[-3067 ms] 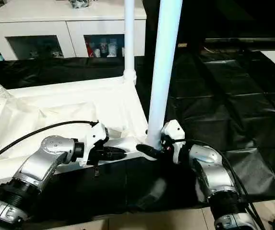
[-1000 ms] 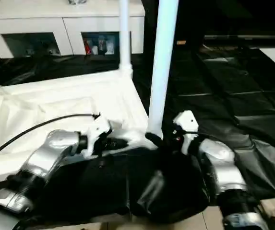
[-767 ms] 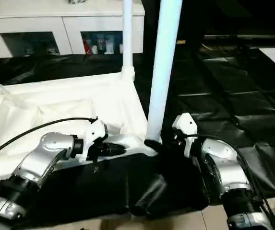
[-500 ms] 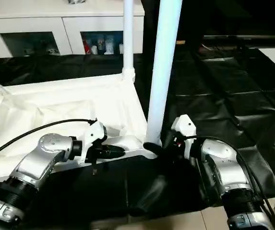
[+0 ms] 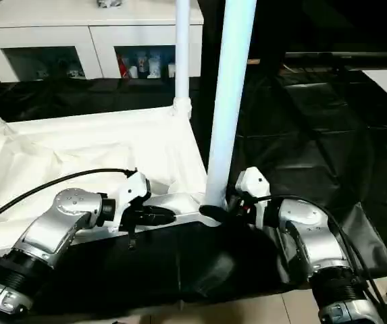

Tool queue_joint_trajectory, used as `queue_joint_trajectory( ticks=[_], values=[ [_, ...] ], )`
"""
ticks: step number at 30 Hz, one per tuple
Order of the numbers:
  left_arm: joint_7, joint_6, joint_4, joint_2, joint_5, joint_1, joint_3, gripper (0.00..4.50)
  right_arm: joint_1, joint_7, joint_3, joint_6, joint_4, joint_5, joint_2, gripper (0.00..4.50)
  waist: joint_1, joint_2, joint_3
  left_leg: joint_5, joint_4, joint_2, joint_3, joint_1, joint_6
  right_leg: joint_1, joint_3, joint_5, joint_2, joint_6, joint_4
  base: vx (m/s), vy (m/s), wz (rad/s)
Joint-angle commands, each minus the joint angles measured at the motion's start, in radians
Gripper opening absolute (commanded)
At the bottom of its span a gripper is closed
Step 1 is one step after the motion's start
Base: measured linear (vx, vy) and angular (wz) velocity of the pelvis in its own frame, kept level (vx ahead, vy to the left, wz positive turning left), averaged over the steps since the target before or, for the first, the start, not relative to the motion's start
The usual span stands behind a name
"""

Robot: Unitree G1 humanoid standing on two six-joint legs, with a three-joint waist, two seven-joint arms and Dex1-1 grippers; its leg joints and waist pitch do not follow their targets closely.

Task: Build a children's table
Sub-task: Rotate leg to tighten

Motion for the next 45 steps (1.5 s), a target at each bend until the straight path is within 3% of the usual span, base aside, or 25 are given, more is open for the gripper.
queue_joint_trajectory(
  ticks=[1,9,10,14,15,17,27,35,45],
  values=[
    [-0.028,0.008,-0.024,0.005,-0.006,0.009,-0.025,0.00,0.005,-0.005,0.004,0.008,0.018,-0.025,-0.008,2.57,0.005,-0.015,-0.059,-0.134,-0.064,0.043,-0.007,0.009,0.127,0.049,0.029,-0.022,-0.046,-0.307,-0.058,0.000,0.000,0.00],
    [-0.025,0.011,-0.024,0.006,-0.006,0.011,-0.028,0.00,0.002,-0.025,0.011,-0.005,0.030,-0.044,-0.009,2.24,0.004,-0.015,-0.062,-0.111,-0.060,0.042,-0.007,0.010,0.138,0.049,0.028,0.020,-0.045,-0.312,-0.053,0.000,0.000,0.00],
    [-0.025,0.011,-0.024,0.006,-0.006,0.010,-0.028,0.00,0.001,-0.030,0.009,0.001,0.033,-0.042,-0.007,2.75,0.004,-0.015,-0.062,-0.112,-0.060,0.041,-0.007,0.010,0.138,0.049,0.028,0.019,-0.044,-0.313,-0.053,0.000,0.000,0.00],
    [-0.022,0.009,-0.017,0.003,-0.004,0.005,-0.029,0.00,-0.014,-0.030,-0.011,0.066,0.039,-0.002,0.008,3.04,0.002,-0.014,-0.063,-0.116,-0.060,0.040,-0.007,0.010,0.133,0.050,0.028,0.017,-0.043,-0.317,-0.053,0.000,0.000,0.00],
    [-0.022,0.009,-0.016,0.003,-0.005,0.004,-0.029,0.00,-0.012,-0.034,-0.004,0.052,0.038,-0.013,0.007,3.30,0.004,-0.014,-0.063,-0.118,-0.060,0.041,-0.007,0.010,0.132,0.050,0.028,0.018,-0.044,-0.316,-0.053,0.000,0.000,0.00],
    [-0.022,0.008,-0.015,0.003,-0.005,0.003,-0.029,0.00,-0.010,-0.043,0.005,0.030,0.038,-0.031,0.006,3.33,0.004,-0.014,-0.065,-0.107,-0.059,0.041,-0.007,0.011,0.131,0.049,0.028,0.033,-0.044,-0.318,-0.051,0.000,0.000,0.00],
    [-0.020,0.005,-0.011,0.006,-0.003,0.000,-0.030,0.00,-0.012,-0.042,0.010,0.030,0.042,-0.035,0.010,3.33,0.005,-0.016,-0.064,-0.108,-0.058,0.041,-0.007,0.010,0.136,0.051,0.027,0.034,-0.044,-0.317,-0.050,0.000,0.000,0.00],
    [-0.017,0.002,-0.012,0.012,0.004,-0.001,-0.034,0.00,-0.015,-0.036,0.004,0.036,0.049,-0.026,0.015,2.66,0.004,-0.014,-0.063,-0.119,-0.058,0.041,-0.007,0.010,0.132,0.050,0.027,0.019,-0.044,-0.317,-0.051,0.000,0.000,0.00],
    [-0.009,-0.023,-0.007,0.036,0.055,-0.009,-0.064,0.00,-0.011,-0.047,0.001,0.036,0.051,-0.025,0.024,2.58,0.003,-0.012,-0.060,-0.148,-0.062,0.040,-0.008,0.011,0.115,0.050,0.028,-0.010,-0.044,-0.310,-0.055,0.000,0.000,0.00]
  ],
)
